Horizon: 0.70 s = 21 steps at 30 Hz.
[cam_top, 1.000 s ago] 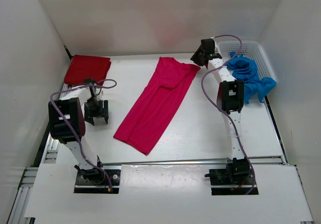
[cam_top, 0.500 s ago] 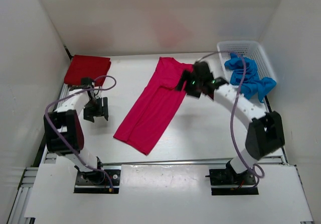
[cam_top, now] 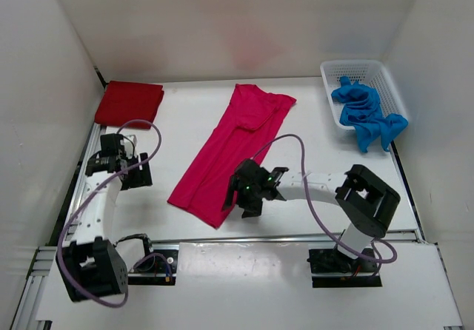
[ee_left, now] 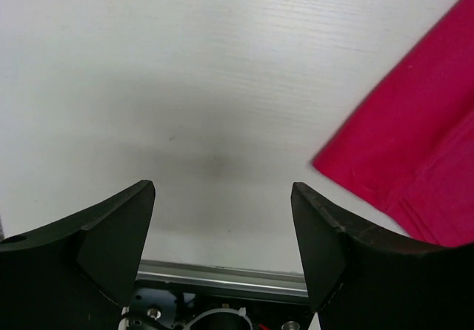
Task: Fold and stack the t-shirts
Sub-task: Rotate the tshirt 90 degrees
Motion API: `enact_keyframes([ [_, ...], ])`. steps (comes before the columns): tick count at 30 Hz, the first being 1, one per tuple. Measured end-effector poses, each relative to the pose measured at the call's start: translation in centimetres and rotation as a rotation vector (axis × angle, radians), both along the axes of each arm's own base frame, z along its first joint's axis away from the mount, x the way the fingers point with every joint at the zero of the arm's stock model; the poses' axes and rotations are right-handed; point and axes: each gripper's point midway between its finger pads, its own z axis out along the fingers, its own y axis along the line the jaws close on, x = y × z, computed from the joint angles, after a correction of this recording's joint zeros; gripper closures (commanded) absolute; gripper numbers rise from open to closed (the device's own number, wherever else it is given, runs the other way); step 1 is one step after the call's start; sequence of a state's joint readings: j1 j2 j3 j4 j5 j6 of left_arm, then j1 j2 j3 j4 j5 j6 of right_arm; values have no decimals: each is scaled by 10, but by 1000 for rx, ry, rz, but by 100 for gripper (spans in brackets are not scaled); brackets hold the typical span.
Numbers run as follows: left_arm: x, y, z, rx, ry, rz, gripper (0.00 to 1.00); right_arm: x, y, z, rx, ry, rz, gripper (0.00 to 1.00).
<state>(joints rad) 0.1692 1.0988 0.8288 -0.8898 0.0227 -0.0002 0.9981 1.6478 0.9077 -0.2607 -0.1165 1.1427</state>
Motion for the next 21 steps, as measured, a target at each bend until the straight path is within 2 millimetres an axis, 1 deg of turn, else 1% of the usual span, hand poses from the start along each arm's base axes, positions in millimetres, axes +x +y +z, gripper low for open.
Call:
enact_keyframes([
  [2, -7, 1, 8, 16, -27, 5, 13, -17, 13, -4, -6, 21, -11, 19],
  [3, -10, 1, 13, 23, -45, 8, 13, -26, 21, -5, -11, 40, -24, 17],
  [6, -20, 1, 24, 36, -74, 13, 12, -37, 43, -3, -16, 54, -90, 16],
  [9, -27, 1, 36, 42, -84, 15, 9, -41, 48, -5, -24, 69, -201, 16],
  [10, -29, 1, 42, 44, -91, 15, 9, -41, 49, -5, -22, 75, -236, 18],
  [13, -30, 1, 59, 50, -127, 16, 7, -37, 46, -8, -18, 97, -331, 28],
  [14, -31, 0, 64, 52, -142, 16, 7, -36, 46, -8, -17, 102, -347, 32],
  [15, -31, 0, 68, 53, -154, 15, 7, -34, 46, -9, -18, 102, -364, 41],
  [17, -34, -1, 71, 54, -170, 15, 7, -30, 47, -12, -27, 101, -383, 51],
  [18, -35, -1, 72, 55, -173, 15, 7, -28, 51, -13, -26, 105, -386, 67],
  [20, -36, -1, 72, 55, -175, 15, 7, -22, 61, -18, -28, 113, -381, 85],
  [21, -36, -1, 72, 55, -174, 15, 7, -20, 68, -20, -21, 121, -381, 99],
])
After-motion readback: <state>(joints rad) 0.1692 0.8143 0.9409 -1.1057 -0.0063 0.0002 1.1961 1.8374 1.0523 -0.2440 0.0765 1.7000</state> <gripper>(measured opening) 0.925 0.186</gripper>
